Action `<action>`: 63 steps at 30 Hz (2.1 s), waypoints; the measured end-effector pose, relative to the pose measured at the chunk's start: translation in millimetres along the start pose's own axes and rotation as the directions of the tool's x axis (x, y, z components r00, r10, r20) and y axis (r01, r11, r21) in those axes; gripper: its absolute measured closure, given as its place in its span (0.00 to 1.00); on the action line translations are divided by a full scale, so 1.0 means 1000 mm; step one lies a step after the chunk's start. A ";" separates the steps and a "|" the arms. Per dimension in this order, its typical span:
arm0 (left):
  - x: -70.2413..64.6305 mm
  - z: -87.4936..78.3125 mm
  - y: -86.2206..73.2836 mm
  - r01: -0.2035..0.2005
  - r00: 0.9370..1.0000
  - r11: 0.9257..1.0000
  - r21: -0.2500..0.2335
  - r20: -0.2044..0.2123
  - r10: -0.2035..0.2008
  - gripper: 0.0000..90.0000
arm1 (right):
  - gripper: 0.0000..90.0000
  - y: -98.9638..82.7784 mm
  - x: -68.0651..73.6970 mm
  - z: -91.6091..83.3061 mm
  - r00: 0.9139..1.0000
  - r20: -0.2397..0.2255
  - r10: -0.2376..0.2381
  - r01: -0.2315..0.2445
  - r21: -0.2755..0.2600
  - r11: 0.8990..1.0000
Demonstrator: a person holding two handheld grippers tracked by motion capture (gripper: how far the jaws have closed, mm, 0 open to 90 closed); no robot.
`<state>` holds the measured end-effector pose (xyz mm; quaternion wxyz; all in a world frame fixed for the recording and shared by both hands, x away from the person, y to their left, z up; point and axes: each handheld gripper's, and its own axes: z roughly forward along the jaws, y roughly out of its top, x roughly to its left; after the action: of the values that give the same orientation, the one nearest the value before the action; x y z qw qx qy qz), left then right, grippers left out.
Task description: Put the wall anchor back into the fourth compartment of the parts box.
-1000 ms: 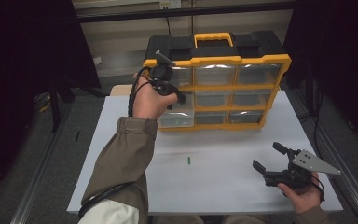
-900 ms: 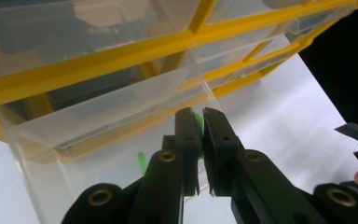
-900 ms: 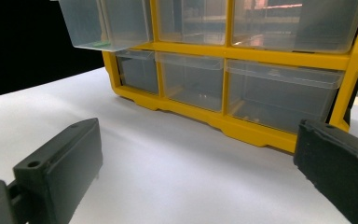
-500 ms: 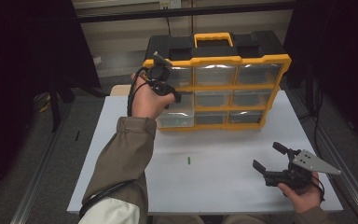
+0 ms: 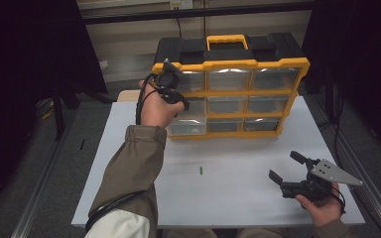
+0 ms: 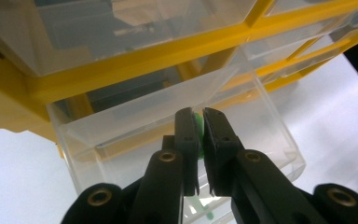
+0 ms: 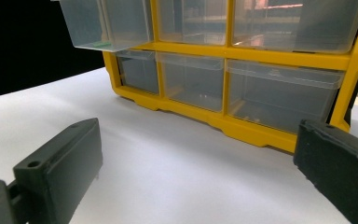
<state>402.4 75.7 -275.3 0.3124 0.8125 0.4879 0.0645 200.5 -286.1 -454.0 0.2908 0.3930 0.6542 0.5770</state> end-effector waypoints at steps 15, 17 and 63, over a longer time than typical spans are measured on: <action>0.003 0.003 -0.003 -0.015 1.000 1.000 0.018 -0.013 0.015 0.94 | 0.01 0.000 0.000 0.000 1.000 0.000 0.002 -0.002 -0.001 1.000; 0.003 0.002 -0.003 -0.024 1.000 1.000 0.018 -0.016 0.024 0.94 | 0.01 0.000 0.000 0.000 1.000 -0.001 0.002 -0.002 0.000 1.000; -0.031 -0.003 -0.001 -0.102 0.985 0.994 -0.035 0.139 0.106 0.51 | 0.01 0.000 0.000 0.000 1.000 -0.006 -0.001 0.001 0.003 1.000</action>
<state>384.1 51.8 -267.3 0.3533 0.8351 0.4206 0.0301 200.5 -285.8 -454.1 0.2887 0.3914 0.6561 0.5771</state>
